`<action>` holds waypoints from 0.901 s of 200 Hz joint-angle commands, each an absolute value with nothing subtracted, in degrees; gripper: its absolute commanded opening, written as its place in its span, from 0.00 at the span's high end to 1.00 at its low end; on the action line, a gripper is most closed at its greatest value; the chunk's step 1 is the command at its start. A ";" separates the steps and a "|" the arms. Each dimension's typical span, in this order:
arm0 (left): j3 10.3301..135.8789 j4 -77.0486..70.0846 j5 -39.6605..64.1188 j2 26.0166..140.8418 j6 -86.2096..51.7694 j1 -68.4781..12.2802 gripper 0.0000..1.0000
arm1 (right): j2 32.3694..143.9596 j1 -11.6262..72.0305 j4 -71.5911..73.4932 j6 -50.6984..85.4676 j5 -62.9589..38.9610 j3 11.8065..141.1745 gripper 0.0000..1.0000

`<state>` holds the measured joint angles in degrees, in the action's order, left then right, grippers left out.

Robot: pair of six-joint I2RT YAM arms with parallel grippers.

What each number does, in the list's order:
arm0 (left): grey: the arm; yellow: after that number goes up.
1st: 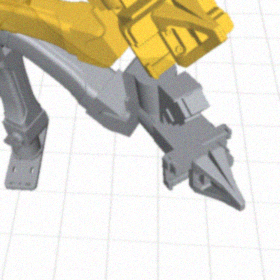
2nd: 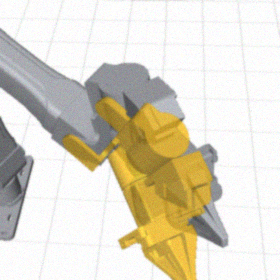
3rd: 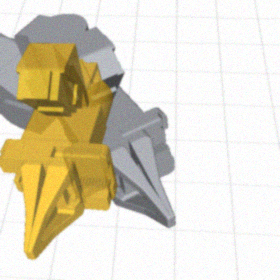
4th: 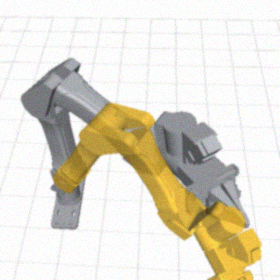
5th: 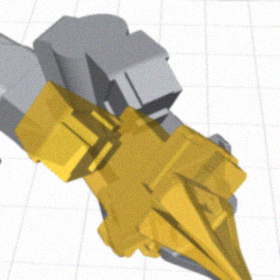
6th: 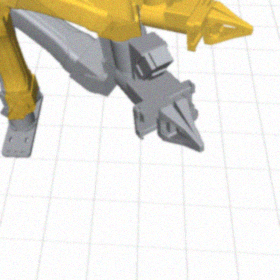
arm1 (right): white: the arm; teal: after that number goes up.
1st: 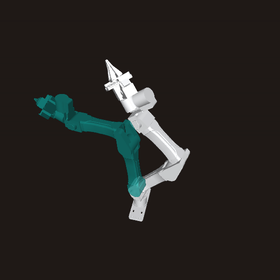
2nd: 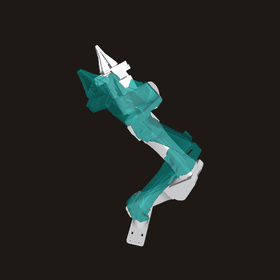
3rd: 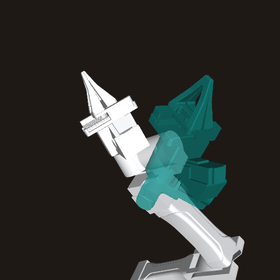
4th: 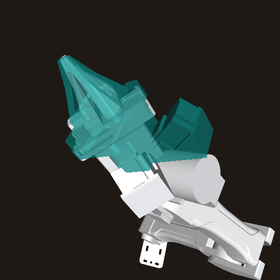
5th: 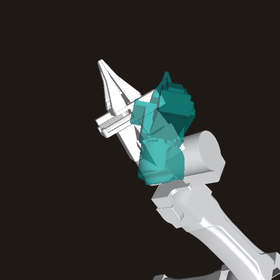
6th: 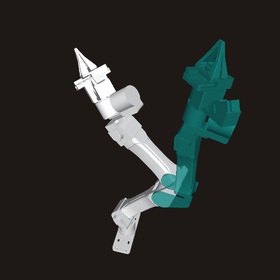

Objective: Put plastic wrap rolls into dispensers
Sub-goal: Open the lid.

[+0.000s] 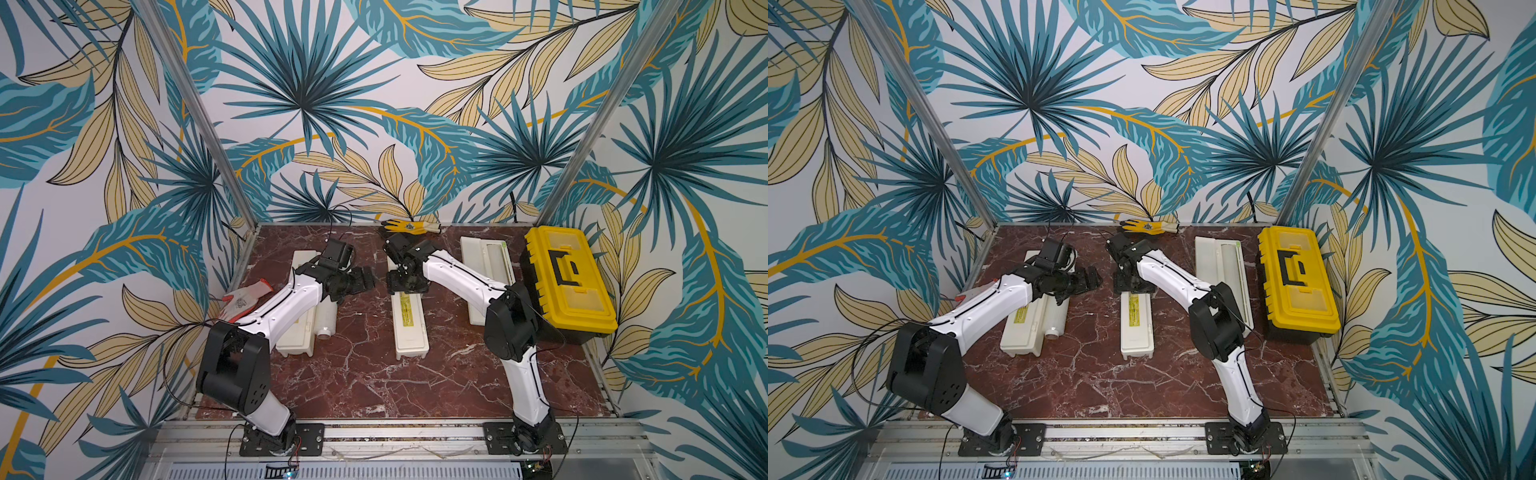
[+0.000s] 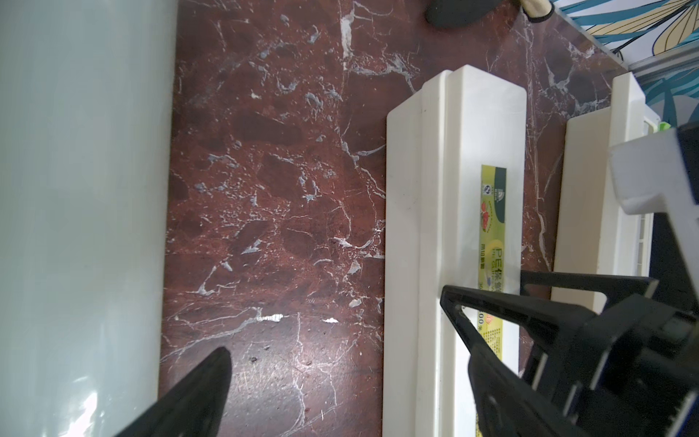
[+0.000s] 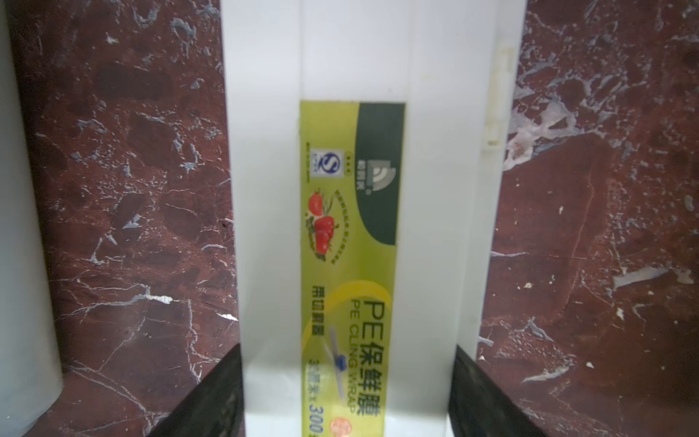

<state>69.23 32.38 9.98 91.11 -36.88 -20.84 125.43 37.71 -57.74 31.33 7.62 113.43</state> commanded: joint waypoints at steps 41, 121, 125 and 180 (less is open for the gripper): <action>68.73 31.99 10.35 97.03 -37.35 -21.08 0.02 | 125.98 37.57 -59.35 31.98 1.01 114.15 0.34; 78.16 32.07 13.82 106.99 -37.60 -23.62 0.02 | 114.80 32.78 -45.33 33.00 -13.97 100.51 0.36; 78.59 32.04 14.13 107.12 -37.69 -23.71 0.02 | 114.43 32.39 -44.48 33.35 -14.67 99.71 0.36; 78.40 32.07 14.01 104.26 -39.10 -24.83 0.03 | 112.34 28.79 -39.90 33.72 -21.50 94.66 0.36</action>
<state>76.93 32.18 13.56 106.78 -38.24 -24.34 114.19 29.69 -43.48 32.71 -16.99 96.20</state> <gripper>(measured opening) 0.967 0.752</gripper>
